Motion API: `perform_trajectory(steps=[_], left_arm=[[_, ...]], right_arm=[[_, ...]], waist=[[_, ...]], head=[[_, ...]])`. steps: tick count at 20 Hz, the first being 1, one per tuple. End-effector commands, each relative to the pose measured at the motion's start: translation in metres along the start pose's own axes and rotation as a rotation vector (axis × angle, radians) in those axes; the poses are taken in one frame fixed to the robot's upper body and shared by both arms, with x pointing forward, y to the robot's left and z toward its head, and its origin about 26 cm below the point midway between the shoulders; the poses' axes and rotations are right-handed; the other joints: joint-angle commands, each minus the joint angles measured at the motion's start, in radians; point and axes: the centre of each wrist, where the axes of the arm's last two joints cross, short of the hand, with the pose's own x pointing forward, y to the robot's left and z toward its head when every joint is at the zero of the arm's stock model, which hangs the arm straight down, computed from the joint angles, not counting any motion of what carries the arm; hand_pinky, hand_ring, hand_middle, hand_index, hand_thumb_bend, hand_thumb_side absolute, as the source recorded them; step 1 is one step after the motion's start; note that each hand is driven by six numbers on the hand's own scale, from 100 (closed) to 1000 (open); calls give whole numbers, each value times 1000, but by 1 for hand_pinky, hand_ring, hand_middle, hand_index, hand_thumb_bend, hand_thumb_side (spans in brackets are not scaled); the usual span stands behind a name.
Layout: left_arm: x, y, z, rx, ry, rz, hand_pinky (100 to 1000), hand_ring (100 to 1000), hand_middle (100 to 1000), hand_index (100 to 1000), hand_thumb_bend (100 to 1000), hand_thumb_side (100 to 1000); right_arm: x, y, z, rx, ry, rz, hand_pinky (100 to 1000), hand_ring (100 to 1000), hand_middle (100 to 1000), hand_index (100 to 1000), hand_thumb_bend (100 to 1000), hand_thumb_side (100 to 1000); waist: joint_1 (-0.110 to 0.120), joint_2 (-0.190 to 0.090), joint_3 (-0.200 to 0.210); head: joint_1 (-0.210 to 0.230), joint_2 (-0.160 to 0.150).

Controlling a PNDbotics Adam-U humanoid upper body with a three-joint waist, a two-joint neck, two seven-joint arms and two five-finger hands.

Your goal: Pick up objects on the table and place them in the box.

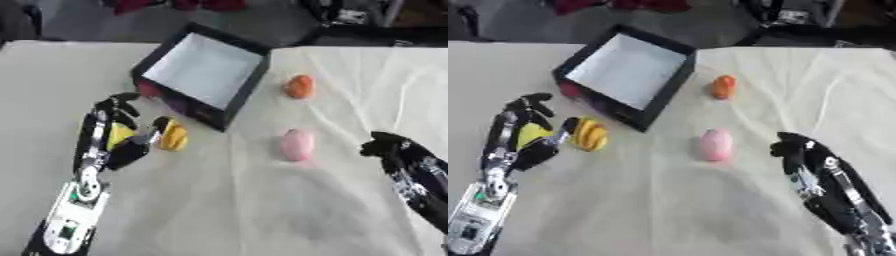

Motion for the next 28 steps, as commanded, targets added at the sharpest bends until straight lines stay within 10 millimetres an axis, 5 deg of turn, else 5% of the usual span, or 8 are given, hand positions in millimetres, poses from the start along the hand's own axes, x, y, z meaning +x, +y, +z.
perform_trajectory(steps=[1,10,22,28], left_arm=[[3,4,-2,8,-17,-8,591,409,484,760,553,436],[5,12,-10,-5,-36,-57,603,420,496,768,570,448],[-2,103,-77,-328,-26,-669,706,559,616,833,674,484],[-4,136,-103,-543,11,-832,737,617,662,853,673,465]], right_arm=[[3,-3,-2,-7,-13,-2,869,749,708,864,100,716],[2,-3,-2,-7,-9,2,869,749,708,864,100,717],[1,-5,1,13,-1,18,869,749,709,864,100,710],[0,-6,3,21,8,21,869,748,709,864,100,711]], waist=[[6,-22,-2],[8,-24,-6],[31,-40,-23],[39,-50,-31]], head=[[-1,-2],[-3,-2],[-7,-2],[-3,-2]])
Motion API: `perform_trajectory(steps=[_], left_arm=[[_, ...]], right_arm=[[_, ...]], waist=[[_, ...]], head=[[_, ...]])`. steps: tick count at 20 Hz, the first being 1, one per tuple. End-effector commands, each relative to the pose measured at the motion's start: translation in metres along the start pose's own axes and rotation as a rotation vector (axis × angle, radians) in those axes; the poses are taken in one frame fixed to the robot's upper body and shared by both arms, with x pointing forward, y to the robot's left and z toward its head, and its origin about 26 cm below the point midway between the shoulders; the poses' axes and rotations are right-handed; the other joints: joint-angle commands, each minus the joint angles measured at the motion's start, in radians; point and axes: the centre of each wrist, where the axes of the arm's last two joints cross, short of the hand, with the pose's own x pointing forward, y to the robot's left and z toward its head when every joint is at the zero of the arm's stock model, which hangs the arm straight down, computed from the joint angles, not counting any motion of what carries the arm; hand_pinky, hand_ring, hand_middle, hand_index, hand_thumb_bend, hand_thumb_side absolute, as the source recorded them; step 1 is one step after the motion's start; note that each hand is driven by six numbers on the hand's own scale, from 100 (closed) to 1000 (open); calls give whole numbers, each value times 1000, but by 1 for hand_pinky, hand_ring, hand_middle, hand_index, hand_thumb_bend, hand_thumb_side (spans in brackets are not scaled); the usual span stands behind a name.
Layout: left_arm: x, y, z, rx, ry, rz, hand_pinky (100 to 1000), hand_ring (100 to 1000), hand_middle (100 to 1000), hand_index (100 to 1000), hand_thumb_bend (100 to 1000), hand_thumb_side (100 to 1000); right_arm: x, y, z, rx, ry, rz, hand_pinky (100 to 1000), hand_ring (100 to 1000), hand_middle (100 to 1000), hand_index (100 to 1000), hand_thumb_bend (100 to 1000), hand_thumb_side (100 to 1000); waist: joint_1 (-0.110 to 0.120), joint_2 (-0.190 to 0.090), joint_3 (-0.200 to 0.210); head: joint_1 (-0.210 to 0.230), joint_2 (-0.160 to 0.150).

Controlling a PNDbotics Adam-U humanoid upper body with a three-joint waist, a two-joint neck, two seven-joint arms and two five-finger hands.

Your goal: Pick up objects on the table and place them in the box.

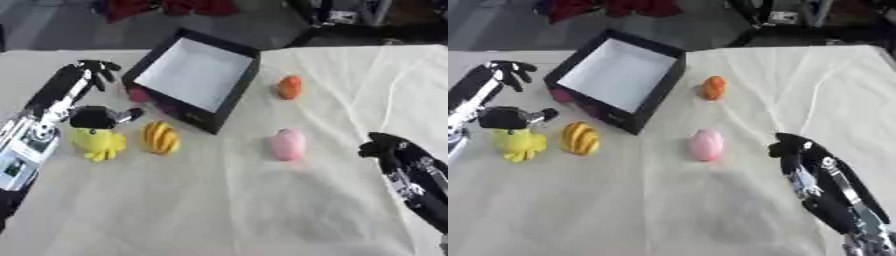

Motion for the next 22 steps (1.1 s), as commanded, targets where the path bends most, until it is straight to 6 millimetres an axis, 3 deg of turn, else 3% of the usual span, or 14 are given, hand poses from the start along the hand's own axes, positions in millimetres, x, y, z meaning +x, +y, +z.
perform_trajectory(steps=[1,9,22], left_arm=[[-20,24,0,-100,15,-96,738,621,665,855,671,463],[-47,25,-11,-321,38,-128,757,682,698,870,681,446],[-75,0,-10,-485,97,-93,761,689,711,874,665,413]], right_arm=[[3,-5,0,11,-6,16,869,748,709,864,100,710],[2,-5,2,15,-3,18,869,748,708,864,100,710],[2,-4,2,10,-2,17,869,748,708,863,100,712]], waist=[[15,-32,-2],[18,-37,-1],[14,-32,2]], head=[[4,-2],[6,-2],[12,-2]])
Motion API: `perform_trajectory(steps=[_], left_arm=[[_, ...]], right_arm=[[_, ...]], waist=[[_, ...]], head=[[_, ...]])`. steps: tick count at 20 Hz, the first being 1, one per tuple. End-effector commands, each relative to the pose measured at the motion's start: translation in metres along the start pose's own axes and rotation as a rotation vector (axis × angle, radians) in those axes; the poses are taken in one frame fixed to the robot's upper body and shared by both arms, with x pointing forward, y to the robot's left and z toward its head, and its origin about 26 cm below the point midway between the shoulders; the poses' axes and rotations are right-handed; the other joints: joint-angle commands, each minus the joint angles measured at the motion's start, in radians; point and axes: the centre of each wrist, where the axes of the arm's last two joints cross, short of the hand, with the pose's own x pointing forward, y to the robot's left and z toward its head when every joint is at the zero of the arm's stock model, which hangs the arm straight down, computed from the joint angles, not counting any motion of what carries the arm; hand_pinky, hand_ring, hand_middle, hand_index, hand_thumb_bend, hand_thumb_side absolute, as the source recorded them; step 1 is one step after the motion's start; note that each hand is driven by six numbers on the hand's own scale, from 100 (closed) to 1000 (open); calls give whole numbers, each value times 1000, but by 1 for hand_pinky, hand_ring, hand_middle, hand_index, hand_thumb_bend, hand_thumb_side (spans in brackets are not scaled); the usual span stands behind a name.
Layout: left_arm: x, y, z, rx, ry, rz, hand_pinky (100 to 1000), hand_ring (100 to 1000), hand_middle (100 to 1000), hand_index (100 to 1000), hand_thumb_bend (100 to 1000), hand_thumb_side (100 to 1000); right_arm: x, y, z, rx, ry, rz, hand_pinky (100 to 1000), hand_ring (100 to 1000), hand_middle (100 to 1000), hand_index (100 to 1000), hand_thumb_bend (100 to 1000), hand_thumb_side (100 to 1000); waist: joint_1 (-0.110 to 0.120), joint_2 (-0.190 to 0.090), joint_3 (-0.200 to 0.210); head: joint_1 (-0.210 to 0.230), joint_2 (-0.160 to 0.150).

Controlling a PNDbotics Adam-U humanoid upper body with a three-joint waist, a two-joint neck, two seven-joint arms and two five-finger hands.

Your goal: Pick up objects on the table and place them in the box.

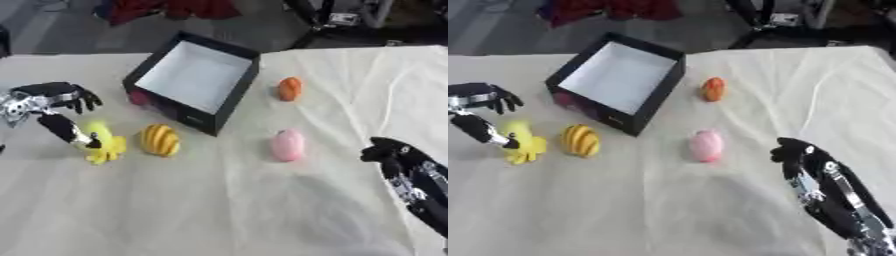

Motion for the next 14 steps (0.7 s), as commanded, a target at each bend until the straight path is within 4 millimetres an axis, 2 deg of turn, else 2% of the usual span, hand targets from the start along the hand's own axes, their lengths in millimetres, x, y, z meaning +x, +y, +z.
perform_trajectory(steps=[1,5,9,11,14], left_arm=[[-8,8,7,-13,22,-10,761,689,711,873,664,412],[-8,6,5,-37,19,-10,763,689,710,868,645,400],[-6,5,3,-64,12,-20,764,688,703,850,576,363],[-6,5,4,-81,10,-26,763,681,688,830,501,312],[-5,7,5,-92,11,-40,747,631,623,753,351,209]], right_arm=[[3,-5,-1,1,-10,15,869,748,708,863,100,712],[3,-5,-1,1,-10,13,869,748,708,863,100,713],[3,-5,-1,1,-10,13,869,748,708,863,100,713],[3,-4,-1,1,-9,12,869,748,708,863,100,714],[3,-4,-1,0,-9,11,869,748,707,863,100,714]], waist=[[10,-27,1],[8,-27,2],[7,-28,2],[7,-27,2],[8,-27,2]], head=[[4,-2],[4,-2],[4,-2],[4,-2],[3,-2]])
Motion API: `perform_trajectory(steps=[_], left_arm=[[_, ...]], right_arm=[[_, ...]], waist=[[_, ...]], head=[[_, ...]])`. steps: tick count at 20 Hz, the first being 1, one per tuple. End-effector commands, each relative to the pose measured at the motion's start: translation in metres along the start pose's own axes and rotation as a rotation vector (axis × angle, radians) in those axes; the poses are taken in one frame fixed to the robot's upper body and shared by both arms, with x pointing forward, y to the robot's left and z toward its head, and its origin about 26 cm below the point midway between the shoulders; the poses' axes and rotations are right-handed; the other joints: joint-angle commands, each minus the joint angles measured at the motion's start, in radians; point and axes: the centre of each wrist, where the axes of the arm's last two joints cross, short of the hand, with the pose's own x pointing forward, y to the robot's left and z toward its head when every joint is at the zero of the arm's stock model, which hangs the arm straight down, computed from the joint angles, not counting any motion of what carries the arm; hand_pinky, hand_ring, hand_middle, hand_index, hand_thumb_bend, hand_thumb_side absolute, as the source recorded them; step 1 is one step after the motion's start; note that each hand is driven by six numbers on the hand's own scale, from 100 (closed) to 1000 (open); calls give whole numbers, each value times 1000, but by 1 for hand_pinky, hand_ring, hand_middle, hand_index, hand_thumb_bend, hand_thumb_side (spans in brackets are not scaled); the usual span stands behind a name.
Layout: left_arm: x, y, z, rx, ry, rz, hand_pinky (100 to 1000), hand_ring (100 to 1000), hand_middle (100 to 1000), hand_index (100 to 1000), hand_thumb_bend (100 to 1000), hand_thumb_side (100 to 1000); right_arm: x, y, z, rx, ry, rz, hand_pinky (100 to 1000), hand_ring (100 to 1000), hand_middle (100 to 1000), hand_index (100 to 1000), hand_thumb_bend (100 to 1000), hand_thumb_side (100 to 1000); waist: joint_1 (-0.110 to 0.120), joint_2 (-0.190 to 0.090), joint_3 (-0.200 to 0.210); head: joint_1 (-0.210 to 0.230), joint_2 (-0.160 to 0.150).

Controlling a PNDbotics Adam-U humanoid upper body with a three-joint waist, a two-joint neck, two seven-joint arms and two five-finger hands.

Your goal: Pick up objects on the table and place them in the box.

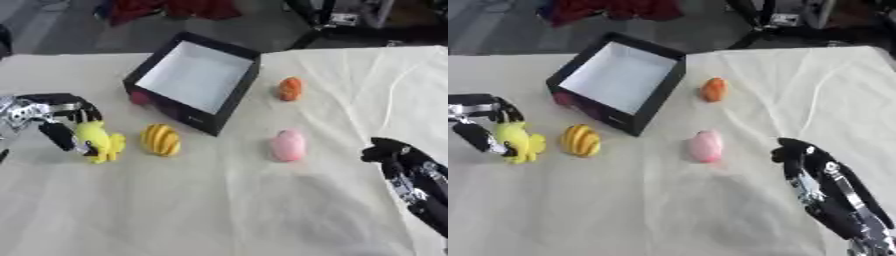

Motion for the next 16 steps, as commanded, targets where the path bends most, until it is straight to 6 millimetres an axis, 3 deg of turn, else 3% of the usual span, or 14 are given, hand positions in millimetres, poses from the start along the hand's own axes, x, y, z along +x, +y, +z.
perform_trajectory(steps=[1,3,6,10,16], left_arm=[[-5,14,12,17,28,-37,737,615,605,736,328,198],[-2,18,15,41,34,-61,685,554,532,662,250,173],[3,25,19,91,37,-99,621,487,456,573,218,175],[12,43,31,186,36,-137,610,477,440,557,222,184],[37,94,62,363,28,-218,646,501,480,585,272,233]], right_arm=[[3,-4,-1,0,-10,11,869,748,707,863,100,715],[3,-4,-1,-1,-9,11,869,748,707,863,100,715],[2,-4,-1,-2,-8,10,869,747,707,863,100,717],[3,-5,-1,-4,-8,9,869,747,707,863,100,717],[2,-4,0,-5,-2,7,868,747,707,863,100,719]], waist=[[8,-27,1],[8,-27,1],[8,-27,2],[8,-29,2],[9,-33,3]], head=[[3,-2],[3,-2],[2,-2],[-2,-2],[-6,-2]])
